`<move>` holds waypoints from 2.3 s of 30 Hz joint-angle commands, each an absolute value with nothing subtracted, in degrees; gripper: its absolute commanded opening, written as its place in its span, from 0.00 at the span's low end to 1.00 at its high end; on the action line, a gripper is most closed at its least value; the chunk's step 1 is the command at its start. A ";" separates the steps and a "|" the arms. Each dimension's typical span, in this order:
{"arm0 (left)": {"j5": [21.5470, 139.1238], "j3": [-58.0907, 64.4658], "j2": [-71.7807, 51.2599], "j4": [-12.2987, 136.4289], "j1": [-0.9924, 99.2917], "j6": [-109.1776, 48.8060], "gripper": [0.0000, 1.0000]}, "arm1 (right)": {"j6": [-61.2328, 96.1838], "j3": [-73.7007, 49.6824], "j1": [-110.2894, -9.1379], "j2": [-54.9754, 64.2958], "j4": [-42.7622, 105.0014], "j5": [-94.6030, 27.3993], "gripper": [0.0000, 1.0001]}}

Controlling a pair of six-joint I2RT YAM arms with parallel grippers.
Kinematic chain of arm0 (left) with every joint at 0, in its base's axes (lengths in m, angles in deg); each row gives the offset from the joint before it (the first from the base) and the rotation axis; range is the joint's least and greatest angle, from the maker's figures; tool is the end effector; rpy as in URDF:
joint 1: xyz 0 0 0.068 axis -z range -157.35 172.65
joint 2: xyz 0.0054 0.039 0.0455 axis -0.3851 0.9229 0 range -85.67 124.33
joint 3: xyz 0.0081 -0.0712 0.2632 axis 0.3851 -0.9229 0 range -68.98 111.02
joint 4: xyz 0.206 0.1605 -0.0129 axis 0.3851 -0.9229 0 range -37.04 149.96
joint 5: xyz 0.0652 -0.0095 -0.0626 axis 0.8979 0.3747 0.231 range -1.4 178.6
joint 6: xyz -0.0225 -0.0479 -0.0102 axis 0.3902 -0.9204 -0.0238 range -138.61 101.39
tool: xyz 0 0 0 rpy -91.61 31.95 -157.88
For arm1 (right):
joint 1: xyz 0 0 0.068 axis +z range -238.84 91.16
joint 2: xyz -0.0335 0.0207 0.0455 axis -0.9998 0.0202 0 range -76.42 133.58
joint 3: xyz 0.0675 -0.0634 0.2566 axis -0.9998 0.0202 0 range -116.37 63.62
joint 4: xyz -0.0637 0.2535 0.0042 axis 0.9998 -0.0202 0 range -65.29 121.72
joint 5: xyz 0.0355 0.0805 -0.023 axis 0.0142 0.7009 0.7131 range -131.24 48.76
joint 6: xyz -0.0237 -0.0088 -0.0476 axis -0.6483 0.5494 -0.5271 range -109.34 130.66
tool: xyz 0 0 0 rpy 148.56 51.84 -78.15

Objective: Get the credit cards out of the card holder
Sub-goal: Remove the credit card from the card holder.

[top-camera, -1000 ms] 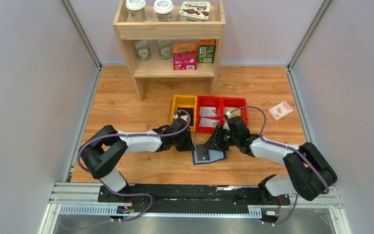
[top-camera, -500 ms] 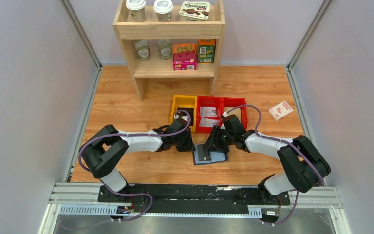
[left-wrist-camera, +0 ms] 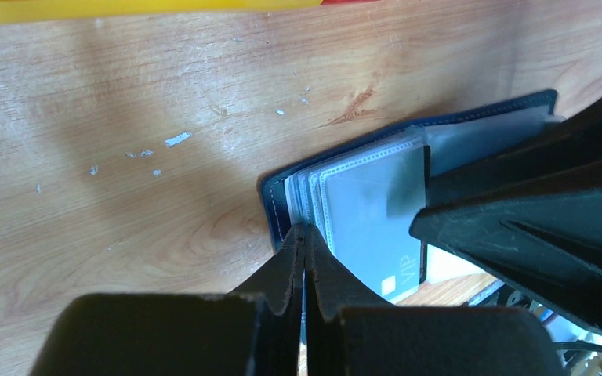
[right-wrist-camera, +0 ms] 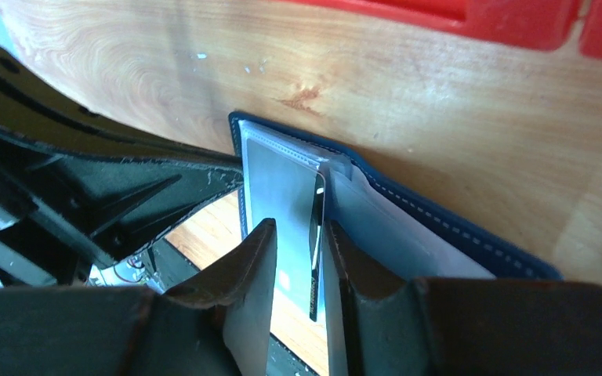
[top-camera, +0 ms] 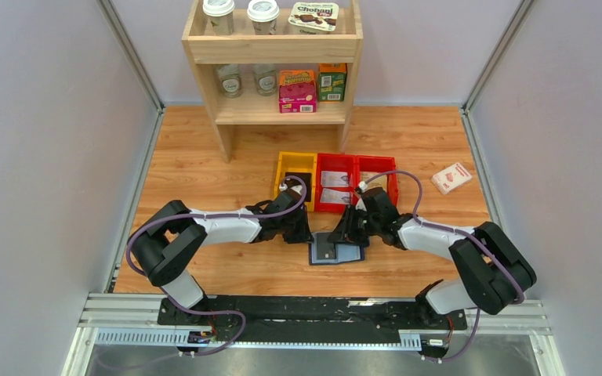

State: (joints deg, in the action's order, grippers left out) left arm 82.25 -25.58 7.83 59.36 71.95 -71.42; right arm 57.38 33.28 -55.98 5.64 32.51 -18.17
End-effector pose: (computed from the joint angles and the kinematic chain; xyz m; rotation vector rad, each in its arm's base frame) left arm 0.1982 -0.2365 0.1429 -0.0292 2.6714 -0.8350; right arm 0.2021 0.1473 0.1370 0.1307 2.6850 1.0294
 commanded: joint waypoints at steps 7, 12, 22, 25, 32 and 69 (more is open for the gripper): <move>82.79 -24.16 9.34 56.10 72.13 -70.11 0.00 | 60.93 36.20 -55.44 0.66 45.15 -12.77 0.22; 82.71 -23.98 9.43 55.92 72.13 -69.93 0.00 | 62.60 36.73 -55.44 3.03 48.94 -11.19 0.15; 82.19 -24.42 9.87 56.27 71.61 -70.20 0.00 | 62.17 37.34 -56.93 3.92 49.03 -9.34 0.06; 81.65 -25.30 9.87 56.80 70.99 -70.55 0.00 | 60.32 37.35 -58.25 2.77 46.84 -8.02 0.05; 81.74 -25.91 9.17 57.06 70.64 -70.55 0.00 | 60.14 38.75 -61.59 3.21 47.53 -3.54 0.02; 81.65 -25.74 9.34 56.89 70.64 -70.29 0.00 | 56.80 41.04 -69.41 0.40 39.80 -0.20 0.00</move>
State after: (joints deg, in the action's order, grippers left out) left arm 80.94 -24.80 8.22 57.85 70.57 -71.01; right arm 58.95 40.40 -68.04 1.90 41.67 -1.63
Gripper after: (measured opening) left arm 0.006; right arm 0.017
